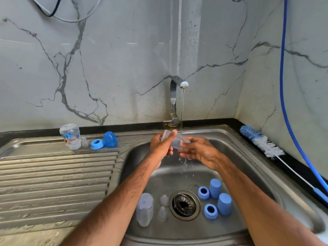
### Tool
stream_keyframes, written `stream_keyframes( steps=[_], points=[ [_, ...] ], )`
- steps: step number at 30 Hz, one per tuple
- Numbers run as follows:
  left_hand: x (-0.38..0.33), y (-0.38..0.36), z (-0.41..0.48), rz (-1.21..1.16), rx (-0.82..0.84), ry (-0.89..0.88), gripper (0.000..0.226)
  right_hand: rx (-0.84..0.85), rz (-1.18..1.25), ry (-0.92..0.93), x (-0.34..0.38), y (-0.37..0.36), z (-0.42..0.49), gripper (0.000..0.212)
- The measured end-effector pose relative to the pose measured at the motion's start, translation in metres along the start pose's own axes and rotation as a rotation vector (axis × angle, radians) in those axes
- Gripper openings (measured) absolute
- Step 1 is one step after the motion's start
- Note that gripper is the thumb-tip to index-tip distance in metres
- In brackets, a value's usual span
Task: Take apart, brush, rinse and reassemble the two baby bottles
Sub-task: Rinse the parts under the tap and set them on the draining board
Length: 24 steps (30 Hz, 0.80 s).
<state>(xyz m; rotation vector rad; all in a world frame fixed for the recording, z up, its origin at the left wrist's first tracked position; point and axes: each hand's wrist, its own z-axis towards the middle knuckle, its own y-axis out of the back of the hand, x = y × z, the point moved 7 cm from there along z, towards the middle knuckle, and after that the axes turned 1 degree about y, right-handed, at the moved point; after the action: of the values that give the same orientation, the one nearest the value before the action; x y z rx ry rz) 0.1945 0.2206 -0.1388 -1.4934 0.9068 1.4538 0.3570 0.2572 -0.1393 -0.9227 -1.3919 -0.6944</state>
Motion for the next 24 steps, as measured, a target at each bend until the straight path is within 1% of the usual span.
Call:
stream_keyframes(
  steps=[3, 5, 7, 9, 11, 13, 15, 17, 19, 22, 24],
  points=[
    [0.000, -0.005, 0.001, -0.014, 0.046, 0.020, 0.036, -0.079, 0.023, -0.014, -0.001, 0.004, 0.001, 0.039],
    [-0.001, -0.009, -0.001, -0.036, 0.084, 0.013, 0.037, -0.124, 0.081, -0.057, -0.002, 0.007, 0.003, 0.050],
    [-0.002, -0.012, -0.004, -0.059, 0.086, 0.020, 0.046, -0.093, 0.117, -0.125, -0.005, 0.008, 0.005, 0.058],
    [-0.002, -0.013, -0.006, -0.073, 0.078, 0.040, 0.054, -0.004, 0.174, -0.224, -0.011, 0.006, 0.004, 0.060],
    [-0.004, -0.013, -0.007, -0.079, 0.092, 0.035, 0.055, 0.063, 0.212, -0.299, -0.015, 0.002, -0.001, 0.060],
    [-0.010, -0.011, -0.008, -0.082, 0.122, -0.011, 0.050, 0.057, 0.229, -0.313, -0.018, 0.000, -0.003, 0.058],
    [-0.016, -0.008, -0.010, -0.036, 0.125, -0.068, 0.050, -0.009, 0.204, -0.262, -0.019, 0.003, -0.001, 0.054],
    [-0.020, -0.007, -0.011, 0.037, 0.099, -0.123, 0.058, -0.049, 0.175, -0.212, -0.018, 0.005, 0.000, 0.046],
    [-0.023, -0.009, -0.014, 0.134, 0.076, -0.188, 0.066, -0.009, 0.192, -0.237, -0.019, -0.002, -0.002, 0.044],
    [-0.026, -0.017, -0.016, 0.277, 0.045, -0.260, 0.071, 0.110, 0.251, -0.267, -0.017, -0.015, -0.004, 0.040],
    [-0.029, -0.018, -0.015, 0.323, 0.022, -0.278, 0.071, 0.089, 0.313, -0.239, -0.014, -0.013, -0.003, 0.036]
  ],
)
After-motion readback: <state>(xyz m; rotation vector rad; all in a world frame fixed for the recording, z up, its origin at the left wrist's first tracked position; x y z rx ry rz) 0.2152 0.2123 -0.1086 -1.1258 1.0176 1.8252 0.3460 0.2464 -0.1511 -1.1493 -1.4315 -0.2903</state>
